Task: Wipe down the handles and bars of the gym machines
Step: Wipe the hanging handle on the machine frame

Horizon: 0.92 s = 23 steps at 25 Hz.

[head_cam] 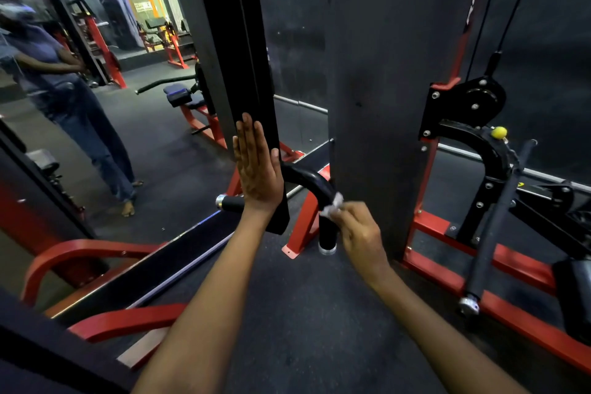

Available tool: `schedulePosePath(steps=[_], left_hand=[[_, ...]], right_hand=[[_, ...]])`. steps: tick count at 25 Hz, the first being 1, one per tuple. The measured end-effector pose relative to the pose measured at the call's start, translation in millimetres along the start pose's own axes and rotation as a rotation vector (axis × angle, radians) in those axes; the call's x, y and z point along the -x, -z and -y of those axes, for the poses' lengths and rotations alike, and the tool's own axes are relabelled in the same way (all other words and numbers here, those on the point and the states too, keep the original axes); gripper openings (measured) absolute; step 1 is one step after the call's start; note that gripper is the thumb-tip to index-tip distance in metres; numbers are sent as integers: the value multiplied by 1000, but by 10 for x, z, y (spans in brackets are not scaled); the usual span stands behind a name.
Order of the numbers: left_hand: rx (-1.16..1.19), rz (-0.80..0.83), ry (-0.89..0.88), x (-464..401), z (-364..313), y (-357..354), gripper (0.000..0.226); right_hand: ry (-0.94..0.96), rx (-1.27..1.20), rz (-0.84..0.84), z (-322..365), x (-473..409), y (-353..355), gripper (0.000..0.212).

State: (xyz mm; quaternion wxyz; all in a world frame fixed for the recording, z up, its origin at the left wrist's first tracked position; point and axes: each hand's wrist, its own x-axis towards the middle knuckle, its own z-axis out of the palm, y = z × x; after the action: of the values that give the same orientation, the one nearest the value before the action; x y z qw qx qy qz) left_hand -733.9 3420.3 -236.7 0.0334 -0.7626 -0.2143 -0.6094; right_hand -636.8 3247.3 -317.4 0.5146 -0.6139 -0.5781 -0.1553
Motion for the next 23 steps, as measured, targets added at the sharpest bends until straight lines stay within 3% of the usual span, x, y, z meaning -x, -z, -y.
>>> schedulePosePath(steps=[2, 8, 14, 17, 20, 23], left_hand=[[2, -2, 8, 6, -3, -14, 73], [13, 13, 6, 19, -8, -15, 73], [-5, -4, -4, 32, -11, -47, 78], [-1, -7, 1, 22, -3, -60, 79], [-4, -3, -11, 38, 12, -65, 77], [0, -6, 6, 35, 10, -74, 78]], right_hand=[[-52, 13, 58, -110, 284, 86, 26], [41, -20, -118, 346, -477, -15, 27], [-92, -41, 104, -90, 300, 104, 21], [-168, -35, -174, 40, -128, 81, 19], [-325, -313, -266, 258, -433, -39, 17], [-723, -495, -258, -8, 107, -222, 36]])
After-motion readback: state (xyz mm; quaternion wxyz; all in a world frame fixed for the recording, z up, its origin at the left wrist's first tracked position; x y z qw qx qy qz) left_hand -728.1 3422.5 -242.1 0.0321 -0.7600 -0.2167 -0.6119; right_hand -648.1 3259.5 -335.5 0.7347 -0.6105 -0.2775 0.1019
